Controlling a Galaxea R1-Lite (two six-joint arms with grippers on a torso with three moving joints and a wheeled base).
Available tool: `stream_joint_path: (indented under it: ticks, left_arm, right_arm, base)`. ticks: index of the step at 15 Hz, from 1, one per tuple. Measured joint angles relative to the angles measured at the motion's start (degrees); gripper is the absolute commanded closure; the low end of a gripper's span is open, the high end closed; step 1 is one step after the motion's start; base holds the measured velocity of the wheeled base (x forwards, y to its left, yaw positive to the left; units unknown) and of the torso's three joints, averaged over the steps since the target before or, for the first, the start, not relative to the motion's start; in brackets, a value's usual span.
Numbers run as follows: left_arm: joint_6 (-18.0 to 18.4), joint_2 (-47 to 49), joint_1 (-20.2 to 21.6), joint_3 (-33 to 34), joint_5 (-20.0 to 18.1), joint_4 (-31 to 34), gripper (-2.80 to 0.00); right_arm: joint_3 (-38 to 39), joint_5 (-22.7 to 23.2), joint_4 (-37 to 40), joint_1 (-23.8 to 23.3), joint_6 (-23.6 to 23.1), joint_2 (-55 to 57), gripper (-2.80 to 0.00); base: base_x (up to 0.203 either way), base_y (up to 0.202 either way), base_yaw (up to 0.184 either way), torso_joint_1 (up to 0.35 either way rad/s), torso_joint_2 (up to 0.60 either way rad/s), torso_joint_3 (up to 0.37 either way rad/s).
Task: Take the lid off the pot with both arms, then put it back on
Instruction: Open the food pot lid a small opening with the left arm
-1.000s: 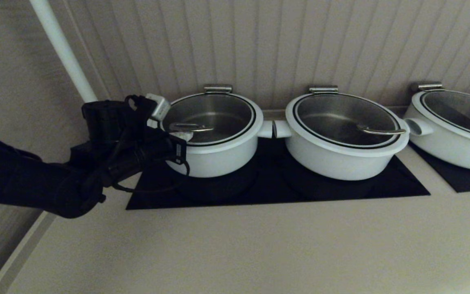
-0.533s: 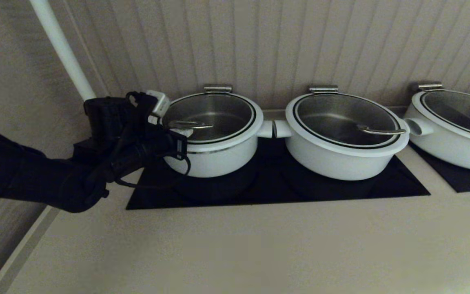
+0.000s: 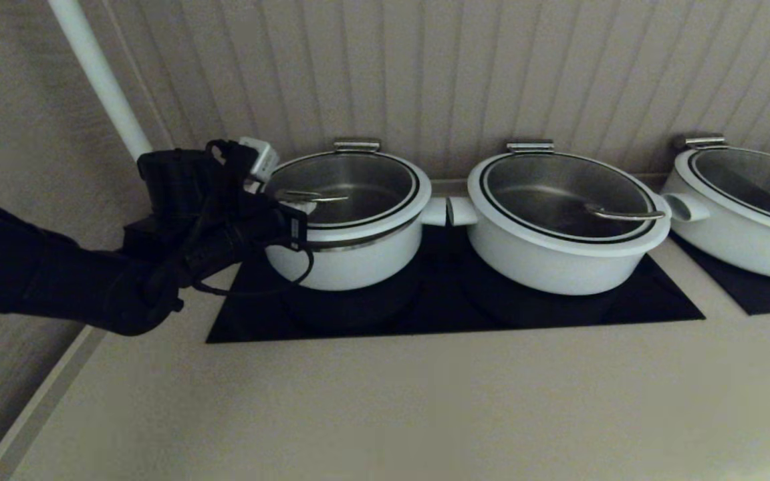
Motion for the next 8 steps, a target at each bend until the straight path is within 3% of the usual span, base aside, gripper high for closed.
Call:
stream_joint_path:
  ticks: [8]
  left_arm:
    - [0.2, -0.1, 0.6, -2.8, -0.1, 0.4, 0.0]
  right_arm:
    - [0.0, 0.0, 0.0, 0.0, 0.0, 0.0, 0.0]
  base:
    - [0.0, 0.0, 0.0, 0.0, 0.0, 0.0]
